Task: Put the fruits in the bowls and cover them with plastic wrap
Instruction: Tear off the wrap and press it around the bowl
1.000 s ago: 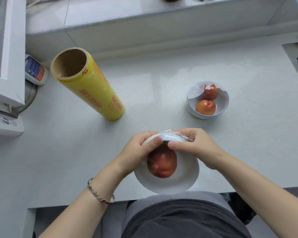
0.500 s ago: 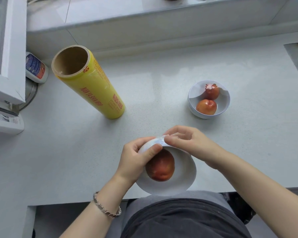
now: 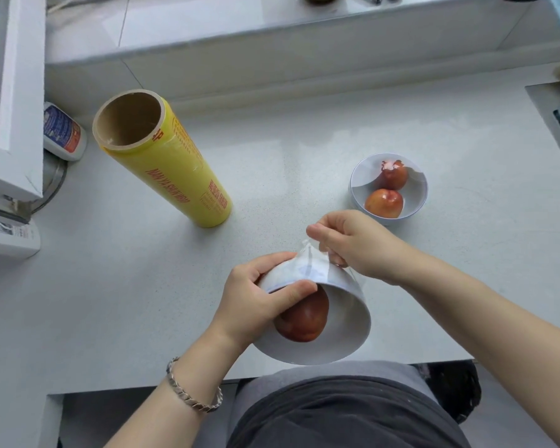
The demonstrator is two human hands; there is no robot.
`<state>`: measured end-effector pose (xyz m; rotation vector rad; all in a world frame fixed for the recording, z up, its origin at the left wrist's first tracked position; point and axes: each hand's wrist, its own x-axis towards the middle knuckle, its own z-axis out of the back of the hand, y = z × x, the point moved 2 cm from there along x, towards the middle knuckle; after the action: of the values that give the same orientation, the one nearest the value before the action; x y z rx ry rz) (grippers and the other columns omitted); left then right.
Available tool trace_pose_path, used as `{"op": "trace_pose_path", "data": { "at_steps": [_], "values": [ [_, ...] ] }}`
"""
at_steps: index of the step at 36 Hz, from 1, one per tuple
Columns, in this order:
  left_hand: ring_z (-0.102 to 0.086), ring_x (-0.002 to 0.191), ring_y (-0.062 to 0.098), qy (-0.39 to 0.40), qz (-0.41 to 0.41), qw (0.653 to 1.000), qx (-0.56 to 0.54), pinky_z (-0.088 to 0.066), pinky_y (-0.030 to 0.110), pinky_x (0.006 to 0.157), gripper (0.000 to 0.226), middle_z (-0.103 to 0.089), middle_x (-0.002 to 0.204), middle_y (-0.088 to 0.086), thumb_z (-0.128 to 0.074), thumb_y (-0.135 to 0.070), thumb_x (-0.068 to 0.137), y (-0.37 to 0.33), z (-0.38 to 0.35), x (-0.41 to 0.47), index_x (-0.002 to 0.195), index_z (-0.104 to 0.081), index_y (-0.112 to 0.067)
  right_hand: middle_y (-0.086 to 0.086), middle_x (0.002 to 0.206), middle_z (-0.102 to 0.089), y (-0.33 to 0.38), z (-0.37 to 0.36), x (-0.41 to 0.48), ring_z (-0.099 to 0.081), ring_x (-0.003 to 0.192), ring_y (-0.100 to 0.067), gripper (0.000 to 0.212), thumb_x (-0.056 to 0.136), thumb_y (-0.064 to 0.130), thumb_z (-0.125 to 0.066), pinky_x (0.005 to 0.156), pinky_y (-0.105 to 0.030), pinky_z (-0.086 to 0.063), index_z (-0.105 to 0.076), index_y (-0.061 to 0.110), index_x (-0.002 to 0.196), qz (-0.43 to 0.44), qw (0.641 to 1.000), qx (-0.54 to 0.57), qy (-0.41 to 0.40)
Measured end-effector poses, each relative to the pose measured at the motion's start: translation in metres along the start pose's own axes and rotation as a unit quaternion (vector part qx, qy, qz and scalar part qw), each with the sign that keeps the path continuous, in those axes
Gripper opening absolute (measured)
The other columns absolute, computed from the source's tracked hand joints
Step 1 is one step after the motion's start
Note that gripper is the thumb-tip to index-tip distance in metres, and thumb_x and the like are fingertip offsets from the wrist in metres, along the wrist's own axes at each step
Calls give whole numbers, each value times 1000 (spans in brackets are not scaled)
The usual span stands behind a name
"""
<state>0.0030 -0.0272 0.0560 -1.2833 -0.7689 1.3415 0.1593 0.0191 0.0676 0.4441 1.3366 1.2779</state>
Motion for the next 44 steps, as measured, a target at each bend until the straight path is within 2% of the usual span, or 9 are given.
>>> {"op": "trace_pose_path", "data": {
  "at_steps": [6,11,16,20,24,30,34,38,44],
  "values": [
    [-63,86,-7,-5,-4,999,46,-47,11,80,44,-69,86,-23,-72,-56,43,4,1,2,84,-65,-41,8,53,-47,-4,9,0,-39,42,-4,25,89,27,-57,44,-12,-35,-55,14,69,-59,992,19,108],
    [-63,84,-9,14,-1,998,55,-45,8,77,43,-68,82,-32,-72,-55,43,6,0,2,82,-65,-41,8,55,-47,-5,17,-2,-40,52,-7,28,86,38,-57,52,-15,-36,-61,16,69,-118,974,18,193],
    [-64,83,-4,23,-4,998,52,-47,11,76,40,-69,83,-28,-72,-53,45,4,-1,5,82,-67,-39,4,60,-48,-5,20,-2,-43,55,-7,25,80,38,-65,56,-16,-36,-62,17,67,-124,965,12,232],
    [-61,82,-12,22,5,998,63,-44,5,75,41,-66,81,-34,-71,-56,42,7,1,5,81,-64,-42,9,57,-53,-8,17,-2,-44,50,-2,21,87,29,-60,52,-13,-36,-60,15,71,-105,973,66,194],
    [-60,84,-14,27,12,996,80,-43,5,78,44,-65,81,-36,-70,-58,40,9,1,6,81,-63,-45,5,55,-53,-12,5,-3,-43,51,-5,25,88,22,-59,54,-16,-32,-53,18,63,-26,992,102,63],
    [-60,83,-14,19,-27,997,68,-44,6,78,44,-65,81,-38,-72,-54,42,0,-2,7,84,-61,-47,9,44,-39,-19,-6,3,-31,43,-6,28,86,17,-62,46,-18,-26,-51,17,60,27,983,154,-99],
    [-59,88,-16,14,-55,996,64,-43,5,81,53,-65,87,-32,-73,-53,41,-3,0,5,91,-62,-41,13,40,-41,-20,-10,5,-33,40,-1,27,84,17,-64,45,-15,-29,-53,17,60,12,985,146,-91],
    [-60,87,-12,18,-77,995,56,-44,7,79,52,-66,89,-34,-75,-49,43,-5,1,2,92,-62,-41,6,50,-46,-19,-9,3,-37,40,1,25,83,17,-66,44,-12,-32,-55,15,61,-8,990,127,-68],
    [-64,90,0,43,-113,993,17,-46,13,81,50,-69,94,-23,-81,-50,47,-7,1,-2,95,-65,-52,2,55,-52,-21,-8,0,-44,50,-8,25,81,23,-68,51,-21,-34,-57,17,59,-86,990,105,27]
  ]
}}
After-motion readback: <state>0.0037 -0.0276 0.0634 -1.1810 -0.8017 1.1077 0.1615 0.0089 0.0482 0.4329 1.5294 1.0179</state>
